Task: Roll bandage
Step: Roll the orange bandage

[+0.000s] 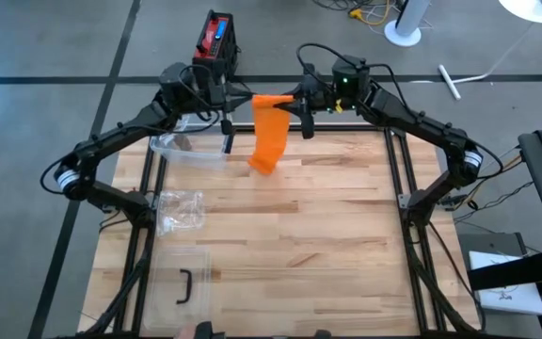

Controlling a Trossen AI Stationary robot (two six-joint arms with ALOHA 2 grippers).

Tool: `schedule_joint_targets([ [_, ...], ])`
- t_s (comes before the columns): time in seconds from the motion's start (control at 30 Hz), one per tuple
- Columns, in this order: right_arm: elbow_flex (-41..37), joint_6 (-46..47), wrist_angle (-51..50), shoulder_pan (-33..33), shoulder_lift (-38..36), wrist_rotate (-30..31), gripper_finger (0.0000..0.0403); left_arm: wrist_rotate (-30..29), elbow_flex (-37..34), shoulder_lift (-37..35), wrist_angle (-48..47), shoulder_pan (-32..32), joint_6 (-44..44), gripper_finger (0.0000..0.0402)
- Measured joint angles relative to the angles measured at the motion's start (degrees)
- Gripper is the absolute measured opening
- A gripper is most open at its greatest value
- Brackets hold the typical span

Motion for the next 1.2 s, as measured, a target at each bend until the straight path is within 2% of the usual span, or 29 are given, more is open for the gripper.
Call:
schedule_joint_targets([
  [0.17,0.0,1.1,0.0,-0.7,0.0,-0.3,0.0052,0.1,-0.2,-0.4,0.1,-0.2,1.7,0.0],
  [0.4,0.0,2.1,-0.2,-0.6,0.0,-0.9,0.0065,0.1,-0.2,-0.4,-1.3,-0.3,7.5,0.0012],
  [0.6,0.0,2.1,-0.3,-0.7,-0.2,-0.9,0.0052,0.1,-0.2,-0.5,-2.0,-0.3,4.8,0.0068],
  [0.73,0.0,2.1,-0.4,-0.7,-0.2,-0.9,0.006,0.4,-0.2,-0.9,-3.5,0.0,4.3,0.0116],
  [0.87,1.0,2.0,-2.0,-0.7,-0.2,-0.9,0.0065,3.5,-0.2,-1.1,-5.4,0.1,3.6,0.0156],
  [1.07,2.3,-0.1,-4.9,-0.7,-0.3,-0.9,0.0053,3.4,-0.2,-2.5,-7.1,0.1,1.8,0.0193],
  [1.2,3.0,-0.3,-3.8,-0.7,-0.2,-0.9,0.0059,3.3,-0.2,-3.3,-8.8,0.1,1.6,0.0207],
])
